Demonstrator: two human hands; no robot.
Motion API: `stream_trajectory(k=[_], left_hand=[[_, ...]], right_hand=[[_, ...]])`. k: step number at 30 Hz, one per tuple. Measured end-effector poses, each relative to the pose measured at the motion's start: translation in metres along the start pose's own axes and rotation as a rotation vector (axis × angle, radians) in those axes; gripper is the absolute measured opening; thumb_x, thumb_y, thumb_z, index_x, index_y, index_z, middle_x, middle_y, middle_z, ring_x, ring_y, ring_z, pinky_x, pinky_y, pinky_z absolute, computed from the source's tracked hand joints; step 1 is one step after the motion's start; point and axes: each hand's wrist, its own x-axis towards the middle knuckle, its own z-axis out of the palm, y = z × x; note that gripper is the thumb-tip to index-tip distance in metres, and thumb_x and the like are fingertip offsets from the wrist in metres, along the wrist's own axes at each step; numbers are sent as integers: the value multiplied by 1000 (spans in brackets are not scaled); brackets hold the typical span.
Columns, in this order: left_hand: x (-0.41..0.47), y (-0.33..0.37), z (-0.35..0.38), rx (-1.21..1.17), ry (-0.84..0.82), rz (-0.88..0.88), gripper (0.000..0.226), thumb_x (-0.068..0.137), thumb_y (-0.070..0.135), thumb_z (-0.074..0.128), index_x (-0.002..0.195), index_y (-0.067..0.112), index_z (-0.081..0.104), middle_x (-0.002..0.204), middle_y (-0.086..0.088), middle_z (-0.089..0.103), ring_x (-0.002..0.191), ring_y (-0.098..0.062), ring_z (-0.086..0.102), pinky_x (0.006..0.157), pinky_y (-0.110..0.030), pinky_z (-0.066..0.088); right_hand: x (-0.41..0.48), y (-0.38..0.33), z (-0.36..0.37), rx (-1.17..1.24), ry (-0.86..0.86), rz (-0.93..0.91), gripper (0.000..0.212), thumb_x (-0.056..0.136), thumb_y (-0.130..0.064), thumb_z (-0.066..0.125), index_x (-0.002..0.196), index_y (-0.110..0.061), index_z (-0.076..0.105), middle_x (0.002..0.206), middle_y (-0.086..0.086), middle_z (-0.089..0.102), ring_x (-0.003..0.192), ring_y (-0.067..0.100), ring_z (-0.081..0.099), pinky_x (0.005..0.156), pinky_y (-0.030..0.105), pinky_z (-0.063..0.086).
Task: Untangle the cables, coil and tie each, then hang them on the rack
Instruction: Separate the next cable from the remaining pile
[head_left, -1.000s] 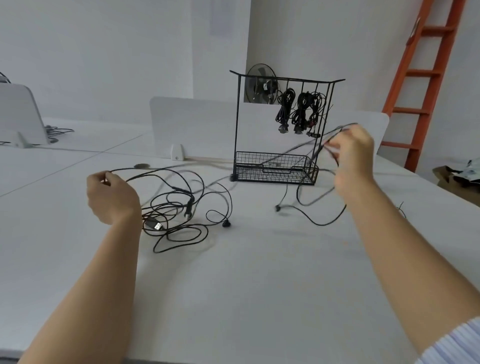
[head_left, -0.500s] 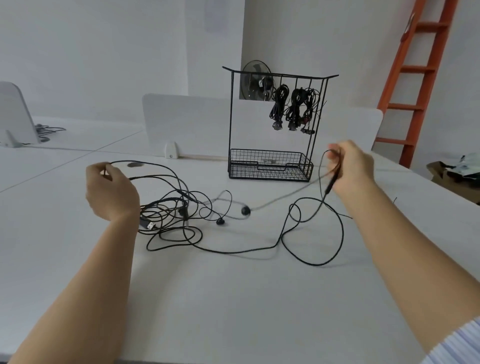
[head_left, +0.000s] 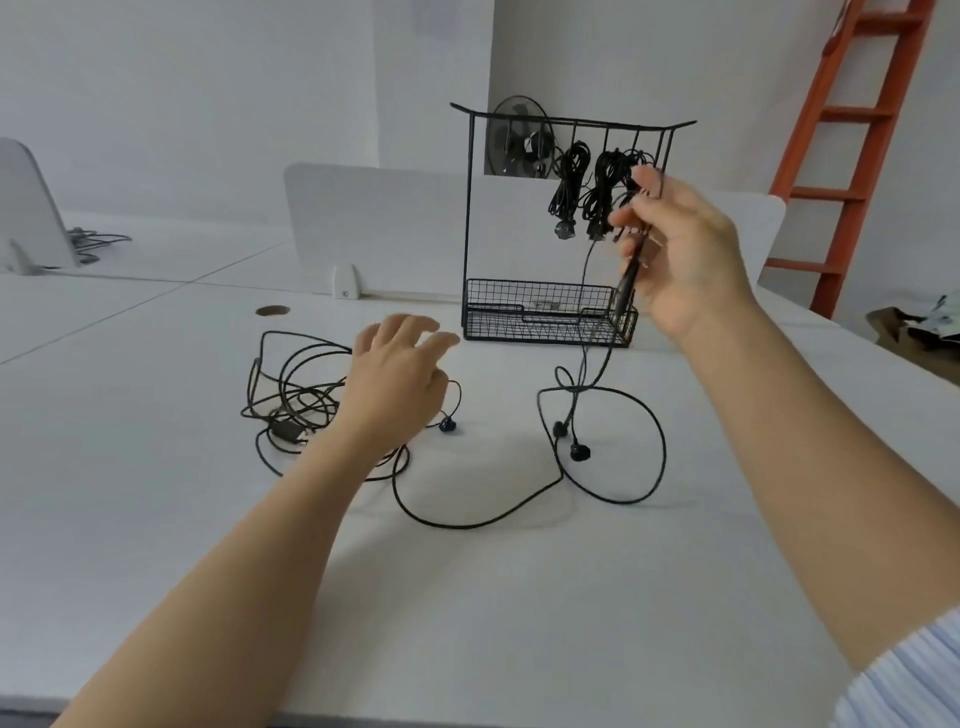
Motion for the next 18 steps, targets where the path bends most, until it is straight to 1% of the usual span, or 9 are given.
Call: stream_trajectory(k=[2, 3, 6, 8, 9, 11, 12, 15, 18], left_hand=[[1, -4, -1, -61, -96, -142, 42, 88, 5, 41, 125, 16, 57, 127, -6, 56, 120, -27, 45, 94, -34, 31], [2, -7, -2, -100, -122, -211, 41, 89, 4, 40, 124, 16, 57, 126, -4, 56, 116, -25, 48, 89, -32, 34], [4, -11, -5, -183, -118, -329, 36, 91, 6, 37, 112, 19, 62, 111, -2, 65, 102, -25, 57, 80, -32, 42], [4, -12, -4, -242, -209, -316, 40, 85, 0, 36, 106, 21, 63, 99, 3, 67, 94, -23, 59, 77, -32, 45], [4, -11, -5, -257, -273, -295, 44, 81, -4, 36, 104, 22, 63, 96, 5, 66, 90, -20, 58, 77, -31, 46], [3, -11, -6, -261, -337, -234, 52, 77, -9, 37, 106, 24, 64, 97, 7, 60, 88, -16, 55, 80, -33, 48], [3, -12, -6, -252, -347, -202, 54, 76, -11, 38, 109, 23, 64, 100, 6, 57, 88, -15, 53, 82, -34, 48], [2, -13, -2, -294, -344, -171, 52, 75, -12, 42, 113, 17, 64, 106, -3, 60, 89, -16, 51, 86, -32, 45], [1, -14, 1, -312, -342, -148, 45, 78, -10, 47, 112, 14, 65, 107, -6, 65, 92, -14, 46, 86, -25, 39]], right_hand=[[3, 7, -10, -308, 97, -99, 20, 90, -2, 47, 82, -16, 60, 56, -1, 55, 41, 4, 45, 43, 16, 33], [3, 13, -16, -644, 127, -148, 17, 92, -7, 45, 83, -12, 58, 60, 1, 54, 45, 6, 47, 45, 17, 34], [-6, 39, -32, -1712, -8, -162, 36, 96, -34, 37, 94, -5, 58, 90, 13, 56, 88, 28, 55, 68, 29, 40], [-25, 55, -24, -2018, -154, -196, 51, 96, -45, 32, 101, -3, 61, 116, 16, 51, 112, 30, 41, 87, 40, 36], [-36, 62, -17, -2022, -221, -281, 56, 95, -47, 29, 103, -1, 61, 121, 15, 49, 114, 30, 38, 90, 41, 33], [-61, 80, 0, -1850, -393, -409, 68, 92, -53, 24, 95, 1, 65, 111, 16, 55, 108, 31, 44, 85, 41, 34], [-74, 87, 10, -1739, -493, -374, 71, 90, -57, 23, 84, -1, 65, 98, 15, 58, 100, 31, 48, 80, 39, 36], [-104, 109, 31, -1539, -697, 27, 64, 89, -63, 29, 58, -10, 47, 66, 8, 48, 74, 26, 47, 59, 31, 31], [-102, 124, 28, -1556, -682, -26, 47, 89, -51, 43, 79, -8, 61, 84, 9, 63, 83, 27, 55, 66, 29, 33]])
